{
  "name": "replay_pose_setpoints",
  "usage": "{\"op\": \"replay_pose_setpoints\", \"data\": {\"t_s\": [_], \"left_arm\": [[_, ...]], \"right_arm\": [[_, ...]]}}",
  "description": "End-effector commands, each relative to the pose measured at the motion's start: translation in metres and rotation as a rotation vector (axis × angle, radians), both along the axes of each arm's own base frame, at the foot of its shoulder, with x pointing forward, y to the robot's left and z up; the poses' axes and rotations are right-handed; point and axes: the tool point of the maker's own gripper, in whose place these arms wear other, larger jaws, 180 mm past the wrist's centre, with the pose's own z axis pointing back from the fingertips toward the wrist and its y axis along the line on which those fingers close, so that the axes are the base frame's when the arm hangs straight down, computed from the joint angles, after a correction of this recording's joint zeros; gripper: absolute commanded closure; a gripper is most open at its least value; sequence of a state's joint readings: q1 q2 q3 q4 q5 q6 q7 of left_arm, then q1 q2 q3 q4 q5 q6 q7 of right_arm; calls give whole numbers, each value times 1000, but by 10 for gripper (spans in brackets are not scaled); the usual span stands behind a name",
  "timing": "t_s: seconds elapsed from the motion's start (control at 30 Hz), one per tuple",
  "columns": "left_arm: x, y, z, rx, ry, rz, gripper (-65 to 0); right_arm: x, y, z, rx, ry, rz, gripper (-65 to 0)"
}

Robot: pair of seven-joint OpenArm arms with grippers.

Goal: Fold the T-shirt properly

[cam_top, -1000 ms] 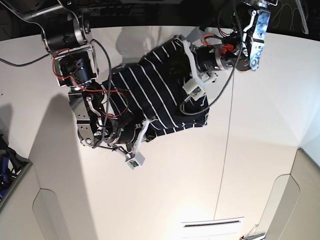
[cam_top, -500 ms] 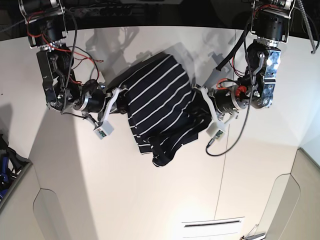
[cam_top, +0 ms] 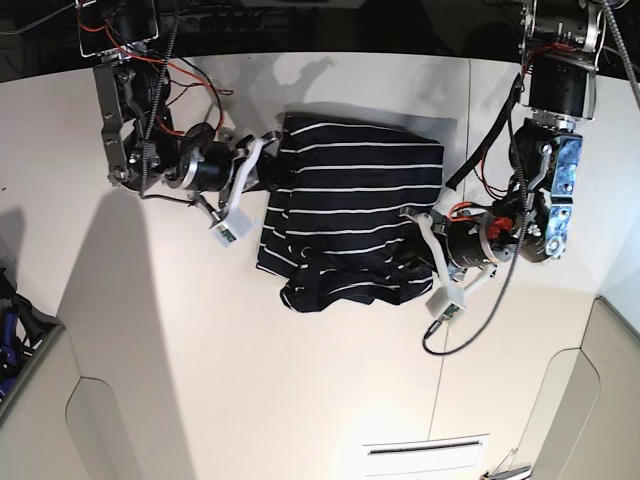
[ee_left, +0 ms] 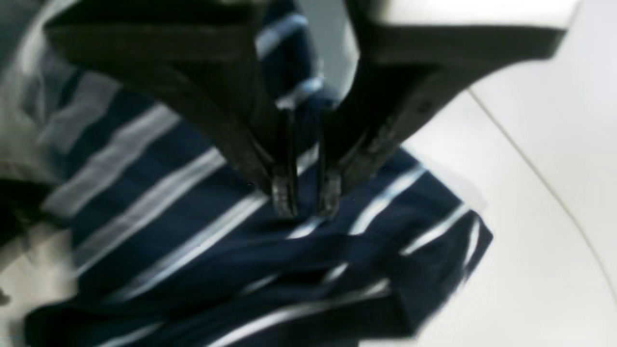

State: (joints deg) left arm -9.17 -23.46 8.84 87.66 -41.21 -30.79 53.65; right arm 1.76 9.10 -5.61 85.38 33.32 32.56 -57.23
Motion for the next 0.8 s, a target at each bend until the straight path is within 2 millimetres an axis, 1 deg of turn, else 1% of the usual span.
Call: {"op": "replay_pose_setpoints", "data": {"t_s": [0.0,0.03,0.1,0.17,0.23,0.3,0.4,0.43,0.5,0.6,0.67,0.77], "left_arm": [[1,6,14,19,-49,2,-81],[-8,10,15,53,-57,-11,-81],[-35,19,10,109,-43,-33,-81],[-64,30,2,132,-10,-24,-81],[-91,42,-5,134,26,20,-81],[-116,55,-7,134,53,73,-81],[-158,77,-8,156,102,153,-81],[-174,84,-11,165,132,175,-81],[-212,90,-22,183,209,165,-81],[-269,95,-41,199,360,150,-80],[-302,98,-51,202,451,152,-80],[-337,103,-66,206,557,172,-80]], "right_arm": [[10,-5,17,23,-52,-14,0],[8,-12,22,26,-66,-22,0],[-1,-22,34,37,-88,-32,0],[-17,-30,43,34,-82,-8,0],[-33,-36,48,14,-66,35,0],[-47,-49,49,-29,-59,68,0],[-76,-80,41,-134,-16,112,0],[-88,-90,37,-158,13,123,0],[-115,-103,28,-177,87,140,0],[-152,-114,16,-203,181,165,0],[-173,-118,9,-225,231,174,0],[-204,-126,-2,-267,304,189,0]]}}
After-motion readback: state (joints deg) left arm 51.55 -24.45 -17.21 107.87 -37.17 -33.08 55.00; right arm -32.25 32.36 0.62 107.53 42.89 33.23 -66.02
